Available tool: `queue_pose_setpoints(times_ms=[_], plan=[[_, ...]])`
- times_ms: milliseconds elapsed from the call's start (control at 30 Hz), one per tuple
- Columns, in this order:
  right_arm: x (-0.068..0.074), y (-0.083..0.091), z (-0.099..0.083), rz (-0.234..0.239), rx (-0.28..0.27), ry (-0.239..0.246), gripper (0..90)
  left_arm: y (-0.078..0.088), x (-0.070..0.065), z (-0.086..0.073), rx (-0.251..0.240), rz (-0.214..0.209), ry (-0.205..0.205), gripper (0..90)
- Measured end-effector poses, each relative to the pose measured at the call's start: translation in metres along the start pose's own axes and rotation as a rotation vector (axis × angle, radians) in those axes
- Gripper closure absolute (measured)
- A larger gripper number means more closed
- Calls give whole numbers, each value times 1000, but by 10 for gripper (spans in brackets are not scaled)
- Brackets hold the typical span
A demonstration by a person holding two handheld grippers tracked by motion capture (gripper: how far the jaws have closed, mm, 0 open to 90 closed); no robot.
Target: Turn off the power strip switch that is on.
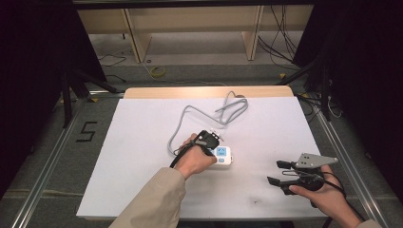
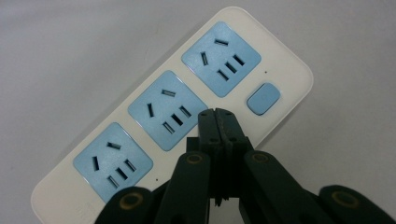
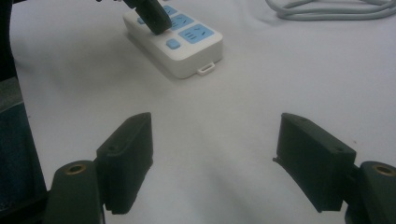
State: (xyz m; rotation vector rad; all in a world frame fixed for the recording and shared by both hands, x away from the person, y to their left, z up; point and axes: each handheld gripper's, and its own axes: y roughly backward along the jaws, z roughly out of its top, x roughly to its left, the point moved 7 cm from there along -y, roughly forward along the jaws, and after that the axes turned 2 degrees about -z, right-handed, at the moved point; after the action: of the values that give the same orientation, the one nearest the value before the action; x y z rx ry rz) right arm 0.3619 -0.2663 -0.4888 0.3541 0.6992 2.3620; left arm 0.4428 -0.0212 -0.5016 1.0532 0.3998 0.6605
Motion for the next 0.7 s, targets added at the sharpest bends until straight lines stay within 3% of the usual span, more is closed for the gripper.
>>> queue_pose_setpoints(times_ms=[700], plan=[[0, 0, 0, -1, -1, 5, 276, 0, 0, 0, -4, 3, 0, 900]])
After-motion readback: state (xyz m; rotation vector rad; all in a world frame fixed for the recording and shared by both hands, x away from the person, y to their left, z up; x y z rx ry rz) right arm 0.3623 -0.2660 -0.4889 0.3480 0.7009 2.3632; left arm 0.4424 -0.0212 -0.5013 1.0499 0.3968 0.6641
